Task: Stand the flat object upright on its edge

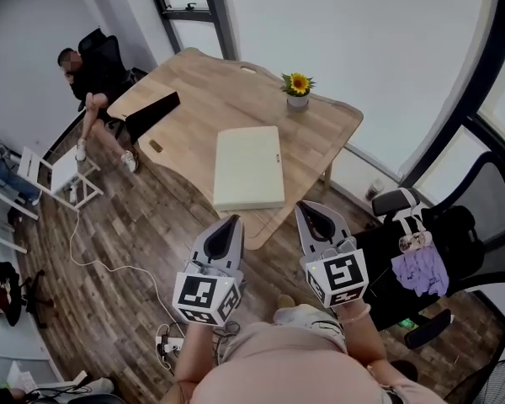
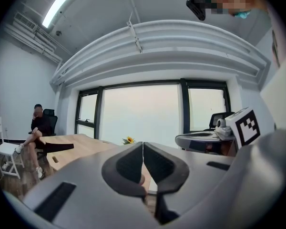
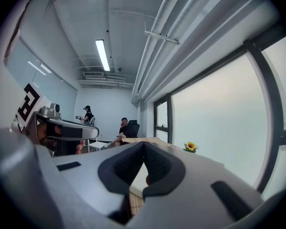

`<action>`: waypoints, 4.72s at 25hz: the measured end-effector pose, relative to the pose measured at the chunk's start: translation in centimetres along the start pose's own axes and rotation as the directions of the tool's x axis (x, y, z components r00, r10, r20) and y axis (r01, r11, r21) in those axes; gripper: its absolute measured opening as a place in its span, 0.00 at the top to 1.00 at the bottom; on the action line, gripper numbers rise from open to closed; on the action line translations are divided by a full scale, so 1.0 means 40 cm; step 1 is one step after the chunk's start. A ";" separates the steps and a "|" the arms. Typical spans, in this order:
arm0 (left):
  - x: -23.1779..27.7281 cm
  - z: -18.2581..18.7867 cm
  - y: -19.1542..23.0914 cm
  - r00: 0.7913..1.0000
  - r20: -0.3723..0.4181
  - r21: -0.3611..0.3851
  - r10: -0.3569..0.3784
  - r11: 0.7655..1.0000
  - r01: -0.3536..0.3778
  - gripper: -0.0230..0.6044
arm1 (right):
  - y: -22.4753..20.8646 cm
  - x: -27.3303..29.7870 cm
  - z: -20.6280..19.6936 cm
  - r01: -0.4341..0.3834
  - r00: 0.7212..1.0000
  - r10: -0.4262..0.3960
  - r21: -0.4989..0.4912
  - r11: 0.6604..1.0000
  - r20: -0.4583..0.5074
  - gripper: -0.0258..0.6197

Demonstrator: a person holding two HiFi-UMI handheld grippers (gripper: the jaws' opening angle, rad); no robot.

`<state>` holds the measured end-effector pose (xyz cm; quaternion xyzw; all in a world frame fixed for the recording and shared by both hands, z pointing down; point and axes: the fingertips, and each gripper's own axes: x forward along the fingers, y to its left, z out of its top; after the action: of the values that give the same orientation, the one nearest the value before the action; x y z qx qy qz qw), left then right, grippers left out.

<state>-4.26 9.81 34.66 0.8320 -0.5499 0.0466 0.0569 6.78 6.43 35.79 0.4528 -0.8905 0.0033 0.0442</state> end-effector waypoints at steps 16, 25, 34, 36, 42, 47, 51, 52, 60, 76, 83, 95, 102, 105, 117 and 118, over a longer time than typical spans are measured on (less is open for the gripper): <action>0.099 -0.033 0.152 0.996 -0.061 -0.030 0.061 0.998 -0.063 0.94 | -0.041 0.187 -0.036 -0.033 0.998 0.030 -0.080 0.996 -0.049 0.96; 0.203 -0.041 0.271 0.996 -0.082 -0.034 0.030 0.999 -0.033 0.94 | -0.081 0.320 -0.045 0.021 0.997 -0.025 -0.060 0.998 -0.070 0.96; 0.285 -0.062 0.372 0.994 -0.112 -0.055 -0.017 0.998 0.011 0.94 | -0.112 0.422 -0.066 0.072 0.991 -0.078 -0.054 0.996 -0.112 0.96; 0.303 -0.067 0.396 0.992 -0.120 -0.064 -0.031 0.998 0.023 0.94 | -0.116 0.446 -0.070 0.081 0.989 -0.088 -0.056 0.995 -0.122 0.96; 0.339 -0.090 0.464 0.986 -0.151 -0.091 -0.071 0.994 0.058 0.94 | -0.123 0.505 -0.079 0.113 0.983 -0.117 -0.038 0.993 -0.143 0.96; 0.370 -0.118 0.518 0.977 -0.188 -0.113 -0.105 0.990 0.085 0.94 | -0.126 0.551 -0.100 0.127 0.975 -0.131 -0.035 0.991 -0.179 0.91; 0.399 -0.144 0.543 0.965 -0.227 -0.132 -0.133 0.986 0.105 0.94 | -0.134 0.578 -0.124 0.128 0.968 -0.129 -0.020 0.992 -0.214 0.88; 0.408 -0.150 0.549 0.963 -0.234 -0.138 -0.137 0.985 0.107 0.94 | -0.139 0.585 -0.131 0.127 0.967 -0.127 -0.015 0.992 -0.221 0.87; 0.472 -0.204 0.583 0.948 -0.298 -0.160 -0.115 0.985 0.069 0.83 | -0.191 0.643 -0.194 0.099 0.958 -0.089 0.025 0.995 -0.271 0.84; 0.592 -0.333 0.641 0.905 -0.420 -0.267 -0.075 0.963 -0.045 0.77 | -0.275 0.755 -0.361 -0.013 0.912 0.050 0.094 0.995 -0.407 0.79; 0.634 -0.389 0.668 0.881 -0.465 -0.311 -0.093 0.948 -0.064 0.73 | -0.293 0.787 -0.438 -0.031 0.881 0.099 0.152 0.988 -0.462 0.77; 0.661 -0.472 0.710 0.830 -0.540 -0.371 -0.140 0.925 -0.086 0.67 | -0.312 0.810 -0.563 -0.027 0.829 0.177 0.277 0.960 -0.531 0.68; 0.674 -0.521 0.712 0.794 -0.581 -0.399 -0.180 0.913 -0.084 0.64 | -0.314 0.816 -0.624 -0.025 0.799 0.216 0.327 0.945 -0.562 0.62; 0.678 -0.537 0.721 0.786 -0.587 -0.423 -0.193 0.901 -0.095 0.63 | -0.315 0.819 -0.644 -0.012 0.788 0.241 0.378 0.926 -0.566 0.59; 0.696 -0.593 0.740 0.747 -0.611 -0.508 -0.263 0.853 -0.115 0.57 | -0.308 0.829 -0.694 0.040 0.765 0.353 0.587 0.809 -0.538 0.51; 0.697 -0.597 0.741 0.742 -0.616 -0.509 -0.267 0.853 -0.116 0.57 | -0.304 0.828 -0.699 0.040 0.760 0.361 0.593 0.804 -0.541 0.50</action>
<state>-21.02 -23.58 63.48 0.7350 -0.4486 0.1890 0.4720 -0.72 -26.18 65.92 0.3341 -0.8168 0.4250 0.2013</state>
